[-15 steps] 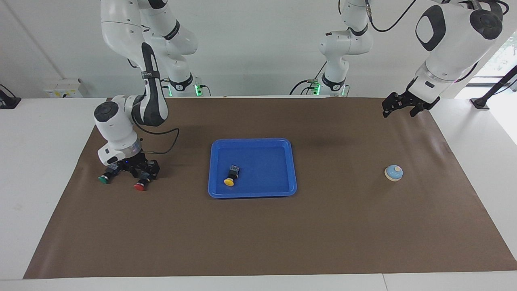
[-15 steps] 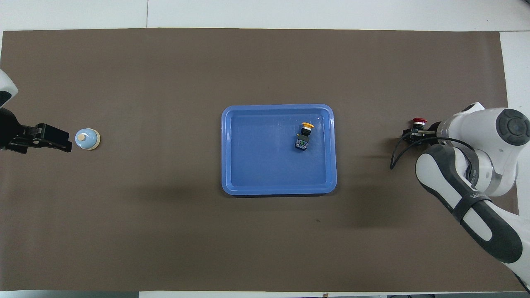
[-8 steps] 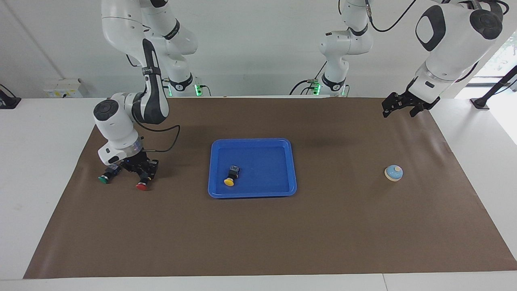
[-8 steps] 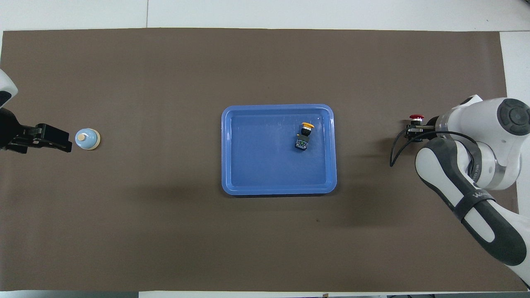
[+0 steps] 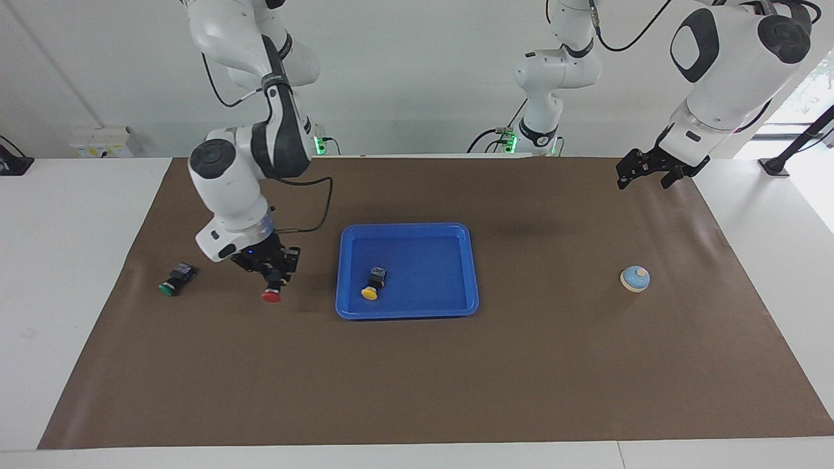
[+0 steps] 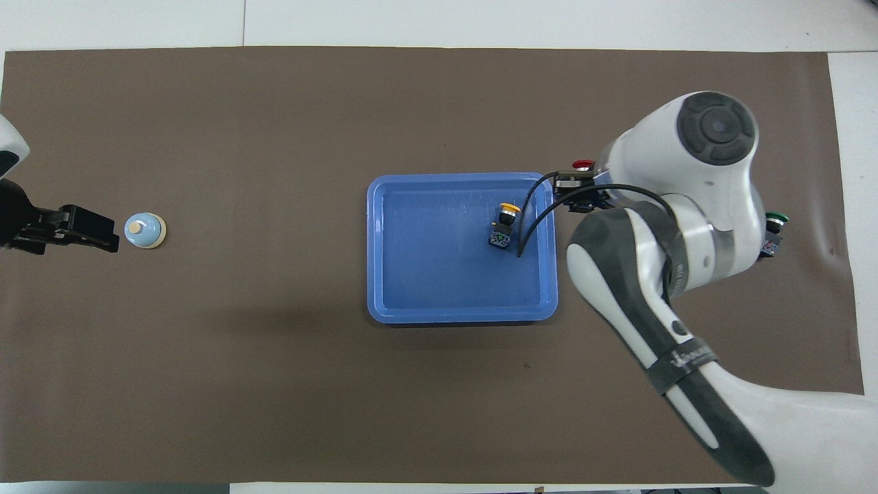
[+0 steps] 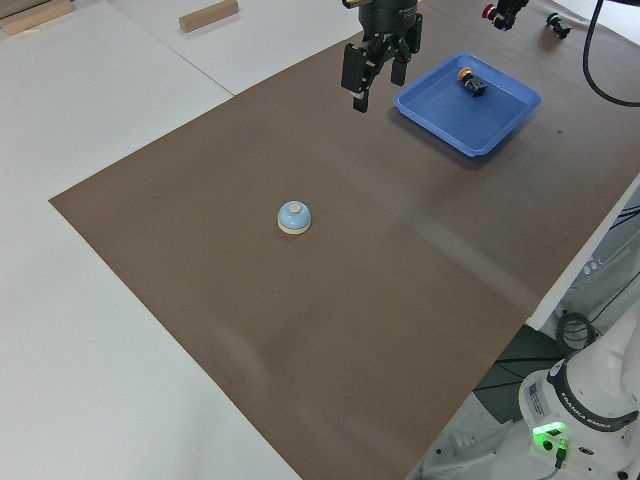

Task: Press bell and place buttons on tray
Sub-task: 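Carry the red button into the tray beside the yellow one and release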

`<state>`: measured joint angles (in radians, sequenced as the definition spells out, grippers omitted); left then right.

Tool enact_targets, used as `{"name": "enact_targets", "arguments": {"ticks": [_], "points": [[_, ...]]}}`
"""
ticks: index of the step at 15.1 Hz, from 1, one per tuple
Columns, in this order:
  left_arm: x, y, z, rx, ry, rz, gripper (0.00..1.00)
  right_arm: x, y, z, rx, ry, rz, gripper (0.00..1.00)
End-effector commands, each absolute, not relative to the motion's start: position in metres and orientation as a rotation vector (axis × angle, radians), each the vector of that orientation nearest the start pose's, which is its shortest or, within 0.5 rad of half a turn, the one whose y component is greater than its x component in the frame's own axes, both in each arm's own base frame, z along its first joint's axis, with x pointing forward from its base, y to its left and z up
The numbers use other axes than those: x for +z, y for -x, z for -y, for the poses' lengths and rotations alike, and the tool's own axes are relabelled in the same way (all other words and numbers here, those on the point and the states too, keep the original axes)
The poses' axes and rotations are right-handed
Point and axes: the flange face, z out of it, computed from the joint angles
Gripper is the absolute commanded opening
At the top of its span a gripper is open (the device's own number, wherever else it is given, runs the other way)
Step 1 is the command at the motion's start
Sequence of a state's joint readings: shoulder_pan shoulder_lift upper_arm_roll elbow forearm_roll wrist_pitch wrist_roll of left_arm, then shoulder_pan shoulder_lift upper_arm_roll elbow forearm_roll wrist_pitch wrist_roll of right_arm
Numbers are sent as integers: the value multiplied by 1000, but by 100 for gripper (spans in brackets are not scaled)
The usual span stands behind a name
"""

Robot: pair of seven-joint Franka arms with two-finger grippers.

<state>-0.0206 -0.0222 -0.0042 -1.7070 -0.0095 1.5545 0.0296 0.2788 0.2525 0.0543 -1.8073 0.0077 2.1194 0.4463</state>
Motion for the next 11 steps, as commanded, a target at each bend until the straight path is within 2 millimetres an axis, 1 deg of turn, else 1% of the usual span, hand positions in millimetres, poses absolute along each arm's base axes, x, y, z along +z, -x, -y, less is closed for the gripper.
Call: {"name": "enact_targets", "arguments": {"ticks": [1,2,3,4,6,7,8,10,11], "points": [[576,-537,14,208,3146,-67,100,395,-588,-271,-75,3073,-292,0],[576,-537,14,208,3146,-67,100,390,-583,-292,-91,3061,-321,0],[576,-537,14,208,3146,-67,100,378,-578,-311,-94,3060,-320,0],[576,-537,14,206,3146,-67,100,368,-576,-325,-110,3048,-329,0],[576,-537,14,208,3146,-67,100,352,-575,-336,-139,3024,-374,0],[576,-537,14,208,3146,-67,100,342,-572,-345,-135,3023,-367,0],[576,-537,14,208,3146,-67,100,334,-571,-348,-145,3016,-372,0],[576,-537,14,208,3146,-67,100,312,-562,-356,-162,3003,-364,0],[576,-537,14,208,3146,-67,100,308,-560,-356,-171,2995,-373,0]]}}
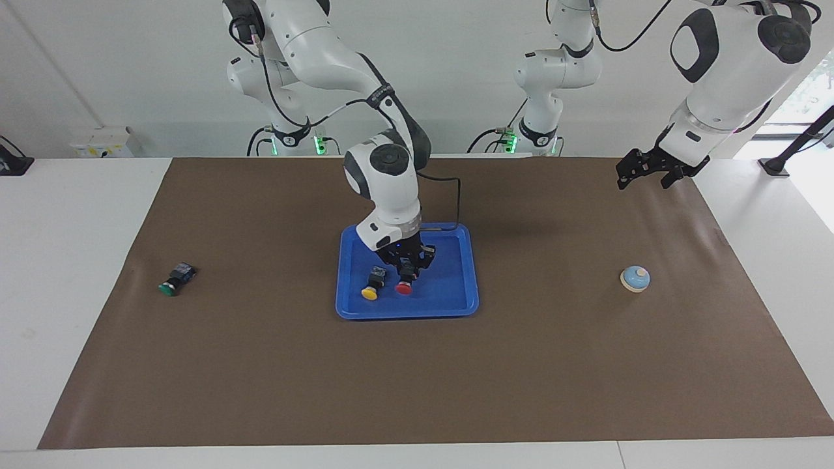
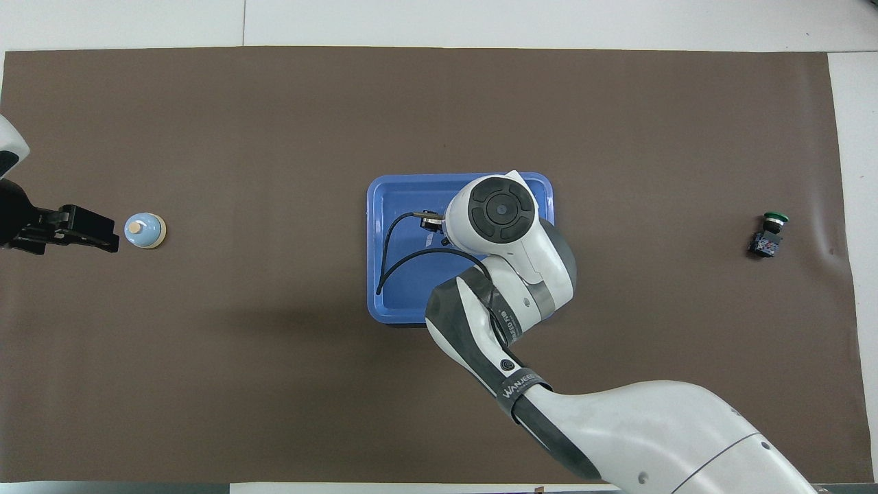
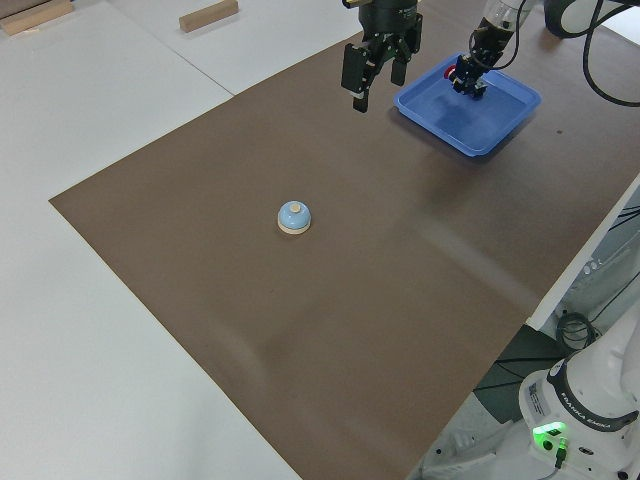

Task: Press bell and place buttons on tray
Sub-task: 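Carry the red button into the tray beside the yellow one and release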

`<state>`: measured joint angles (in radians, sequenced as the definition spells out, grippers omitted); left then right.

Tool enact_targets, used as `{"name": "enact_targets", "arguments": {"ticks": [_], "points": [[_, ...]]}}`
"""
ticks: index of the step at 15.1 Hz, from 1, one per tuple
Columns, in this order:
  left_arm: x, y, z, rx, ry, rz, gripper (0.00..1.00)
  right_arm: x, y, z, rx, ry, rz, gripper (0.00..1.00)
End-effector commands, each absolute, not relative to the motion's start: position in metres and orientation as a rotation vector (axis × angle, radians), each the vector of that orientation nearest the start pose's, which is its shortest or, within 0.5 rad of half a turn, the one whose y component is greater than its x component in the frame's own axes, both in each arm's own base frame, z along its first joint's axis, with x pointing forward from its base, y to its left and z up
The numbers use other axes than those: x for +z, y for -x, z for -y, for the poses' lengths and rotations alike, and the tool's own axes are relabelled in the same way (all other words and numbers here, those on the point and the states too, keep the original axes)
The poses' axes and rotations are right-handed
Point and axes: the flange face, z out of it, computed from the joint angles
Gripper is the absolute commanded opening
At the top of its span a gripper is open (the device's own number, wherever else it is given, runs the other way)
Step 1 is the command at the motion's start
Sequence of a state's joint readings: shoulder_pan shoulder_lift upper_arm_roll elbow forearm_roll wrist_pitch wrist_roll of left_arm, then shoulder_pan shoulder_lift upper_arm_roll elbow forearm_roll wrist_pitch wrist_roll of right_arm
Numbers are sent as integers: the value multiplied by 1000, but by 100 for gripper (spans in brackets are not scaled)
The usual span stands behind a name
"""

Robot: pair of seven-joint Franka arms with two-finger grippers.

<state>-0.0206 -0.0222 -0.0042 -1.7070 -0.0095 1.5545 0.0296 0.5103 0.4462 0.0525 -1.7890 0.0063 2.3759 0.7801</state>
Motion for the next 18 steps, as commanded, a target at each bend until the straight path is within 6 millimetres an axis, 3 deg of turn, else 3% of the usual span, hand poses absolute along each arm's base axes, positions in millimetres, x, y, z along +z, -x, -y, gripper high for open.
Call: {"name": "enact_targets", "arguments": {"ticks": [1,3,4,5,8,10,12,13,15,18], "points": [[576,-537,14,208,3146,-67,100,303,-557,-355,-163,2999,-378,0],[576,-537,14,208,3146,-67,100,303,-558,-354,-163,2991,-411,0],[576,-537,14,208,3146,-67,100,304,-558,-354,-162,2983,-454,43],[576,-537,14,208,3146,-67,100,303,-558,-355,-160,2983,-459,96],[576,-537,14,208,3146,-67,100,317,-563,-344,-138,2997,-481,100],[576,-537,14,206,3146,-67,100,348,-574,-328,-122,3013,-511,100],[576,-537,14,208,3146,-67,100,383,-588,-290,-81,3044,-526,100],[576,-537,14,206,3146,-67,100,397,-594,-267,-73,3057,-499,100],[576,-537,14,208,3146,-67,100,424,-606,-200,-50,3093,-394,100],[576,-537,14,208,3146,-67,100,437,-622,-91,-22,3125,-219,100]]}}
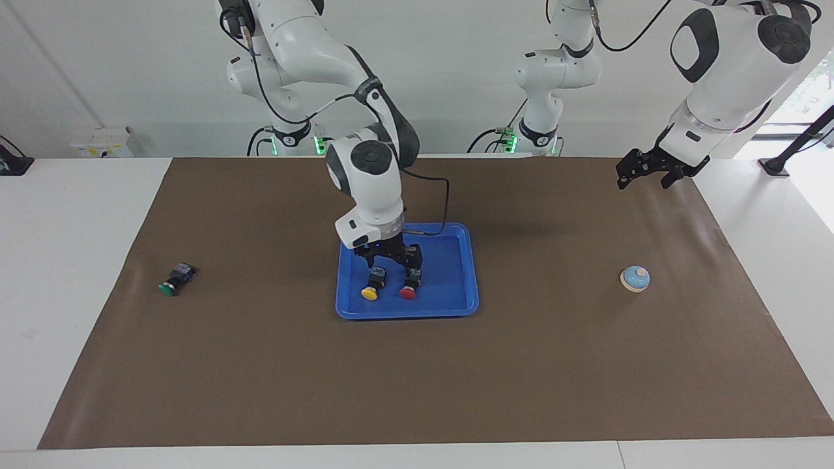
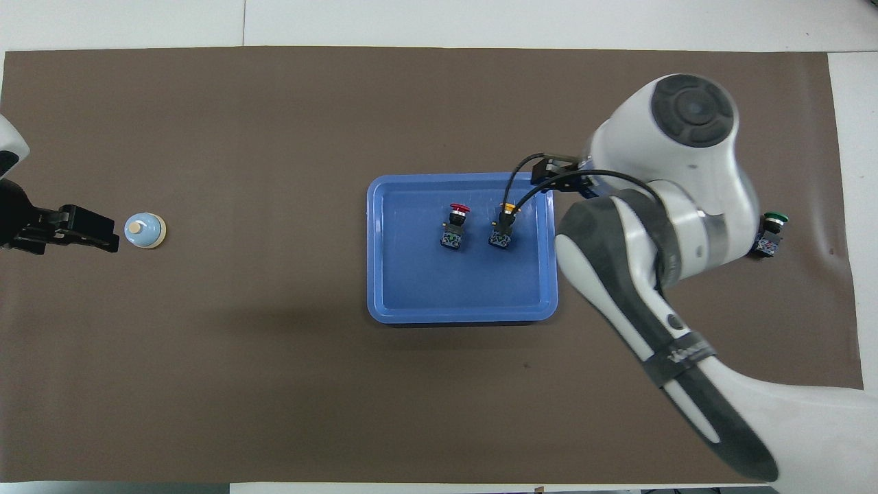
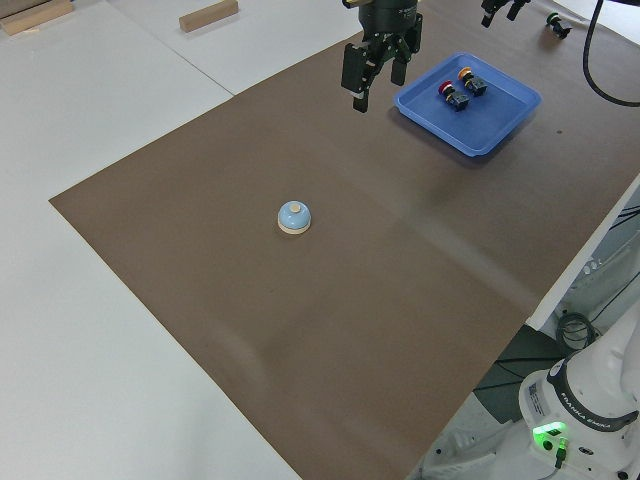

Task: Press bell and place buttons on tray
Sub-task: 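Carry the red button into the tray beside the yellow one and release, then withdraw the right gripper from the tray toward the green button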

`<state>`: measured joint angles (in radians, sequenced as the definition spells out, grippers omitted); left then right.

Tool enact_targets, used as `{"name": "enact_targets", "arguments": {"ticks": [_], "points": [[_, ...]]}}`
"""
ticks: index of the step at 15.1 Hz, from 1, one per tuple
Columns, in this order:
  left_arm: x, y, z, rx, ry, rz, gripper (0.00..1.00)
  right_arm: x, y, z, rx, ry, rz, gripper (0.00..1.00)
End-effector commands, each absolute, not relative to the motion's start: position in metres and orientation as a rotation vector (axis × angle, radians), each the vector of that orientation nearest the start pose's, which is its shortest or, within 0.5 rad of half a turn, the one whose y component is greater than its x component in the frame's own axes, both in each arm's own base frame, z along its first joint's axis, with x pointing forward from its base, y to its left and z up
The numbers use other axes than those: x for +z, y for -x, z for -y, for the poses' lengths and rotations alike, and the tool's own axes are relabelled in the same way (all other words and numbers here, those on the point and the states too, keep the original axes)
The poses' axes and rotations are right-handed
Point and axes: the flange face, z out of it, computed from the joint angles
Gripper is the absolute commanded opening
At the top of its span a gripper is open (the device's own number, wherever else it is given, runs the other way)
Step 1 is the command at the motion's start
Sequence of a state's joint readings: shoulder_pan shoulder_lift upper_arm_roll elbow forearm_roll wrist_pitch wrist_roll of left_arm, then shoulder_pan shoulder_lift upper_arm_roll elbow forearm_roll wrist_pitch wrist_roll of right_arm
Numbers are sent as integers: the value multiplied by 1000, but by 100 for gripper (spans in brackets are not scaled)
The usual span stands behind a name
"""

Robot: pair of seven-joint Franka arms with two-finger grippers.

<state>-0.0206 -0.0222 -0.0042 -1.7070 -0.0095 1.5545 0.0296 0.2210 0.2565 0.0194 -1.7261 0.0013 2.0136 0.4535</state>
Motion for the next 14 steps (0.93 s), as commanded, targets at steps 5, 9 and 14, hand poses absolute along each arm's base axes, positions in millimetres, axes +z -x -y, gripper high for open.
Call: {"name": "enact_targets", "arguments": {"ticks": [5,9,14], "points": [[576,-537,14,205,3146,-67,100,415,-611,74,14,3136,-109,100],[576,-537,14,208,3146,-67,100,380,-575,153,-128,3152,-143,100],[576,-537,14,208,3146,-67,100,320,-541,176,-264,3161,-230,100]]}}
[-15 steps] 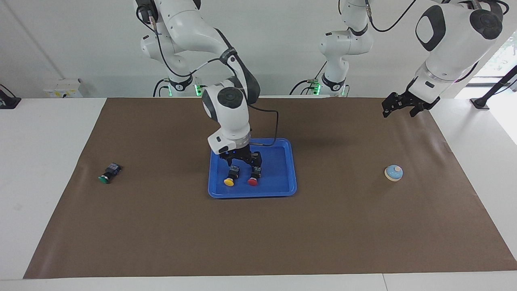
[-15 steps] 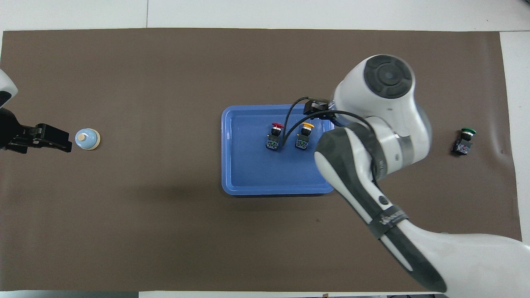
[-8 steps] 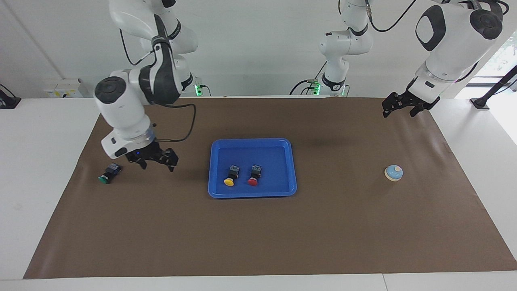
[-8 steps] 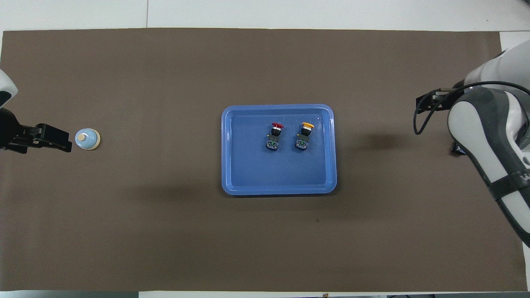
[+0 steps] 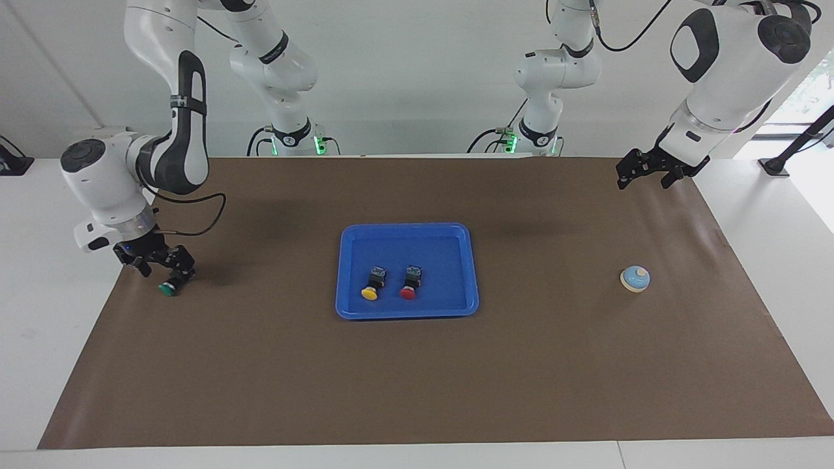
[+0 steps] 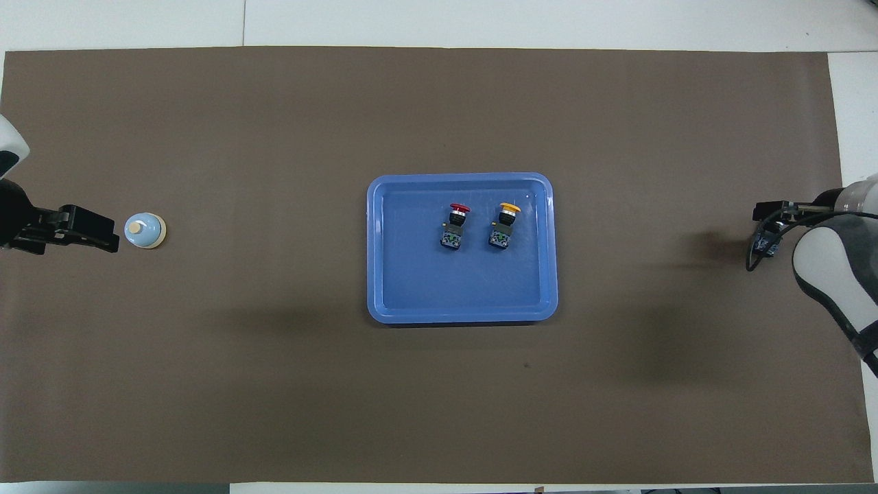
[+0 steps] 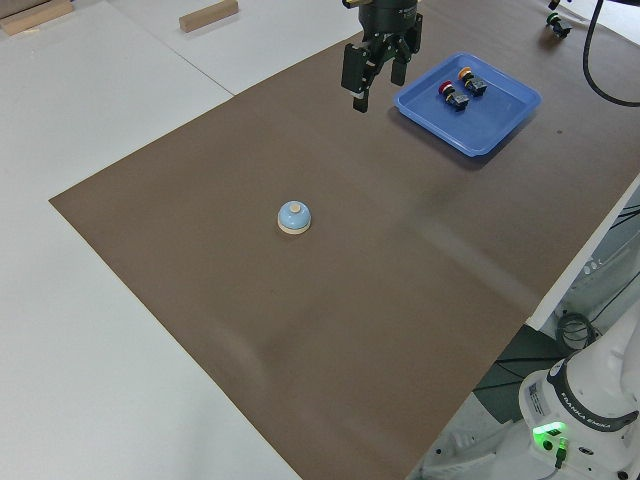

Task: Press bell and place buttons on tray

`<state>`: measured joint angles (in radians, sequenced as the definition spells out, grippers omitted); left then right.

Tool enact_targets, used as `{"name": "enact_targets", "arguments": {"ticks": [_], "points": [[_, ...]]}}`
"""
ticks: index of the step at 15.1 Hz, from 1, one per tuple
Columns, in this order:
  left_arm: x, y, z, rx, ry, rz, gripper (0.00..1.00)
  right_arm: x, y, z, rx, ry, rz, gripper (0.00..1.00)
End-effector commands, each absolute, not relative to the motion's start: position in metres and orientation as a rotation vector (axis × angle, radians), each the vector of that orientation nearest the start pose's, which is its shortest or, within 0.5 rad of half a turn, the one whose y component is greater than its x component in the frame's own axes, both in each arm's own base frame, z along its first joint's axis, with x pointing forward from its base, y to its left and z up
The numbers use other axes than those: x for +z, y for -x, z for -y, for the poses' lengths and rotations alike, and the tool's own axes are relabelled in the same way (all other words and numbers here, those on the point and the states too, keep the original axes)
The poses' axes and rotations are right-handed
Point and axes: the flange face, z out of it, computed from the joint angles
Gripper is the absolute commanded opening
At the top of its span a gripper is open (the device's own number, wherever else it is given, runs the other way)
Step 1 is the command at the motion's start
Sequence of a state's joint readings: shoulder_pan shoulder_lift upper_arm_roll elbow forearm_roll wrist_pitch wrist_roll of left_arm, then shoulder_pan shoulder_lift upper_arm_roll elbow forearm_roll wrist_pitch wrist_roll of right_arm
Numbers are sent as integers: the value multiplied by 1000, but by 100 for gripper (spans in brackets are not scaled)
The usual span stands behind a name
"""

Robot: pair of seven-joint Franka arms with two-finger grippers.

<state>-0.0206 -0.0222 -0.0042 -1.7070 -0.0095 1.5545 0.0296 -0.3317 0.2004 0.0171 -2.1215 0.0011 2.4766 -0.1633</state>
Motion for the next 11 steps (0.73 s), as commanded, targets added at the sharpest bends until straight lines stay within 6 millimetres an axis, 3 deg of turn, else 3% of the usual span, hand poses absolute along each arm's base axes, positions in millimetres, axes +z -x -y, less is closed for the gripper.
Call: {"name": "enact_targets", "arguments": {"ticks": [1,4,5,7,8,9,11], "points": [[576,-537,14,208,3146,-67,100,311,-541,180,-261,3159,-242,100],[576,-537,14,206,3146,-67,100,293,-537,191,-268,3159,-264,99],[576,-537,14,208,3146,-67,100,288,-536,190,-252,3156,-274,92],[576,-537,14,208,3146,-67,100,277,-534,189,-227,3151,-278,60],[576,-537,14,208,3146,-67,100,277,-534,189,-224,3151,-270,35],[576,-537,14,208,3146,-67,100,277,-534,189,-219,3152,-261,1],[576,-537,14,208,3146,-67,100,279,-535,189,-210,3152,-256,0]]}}
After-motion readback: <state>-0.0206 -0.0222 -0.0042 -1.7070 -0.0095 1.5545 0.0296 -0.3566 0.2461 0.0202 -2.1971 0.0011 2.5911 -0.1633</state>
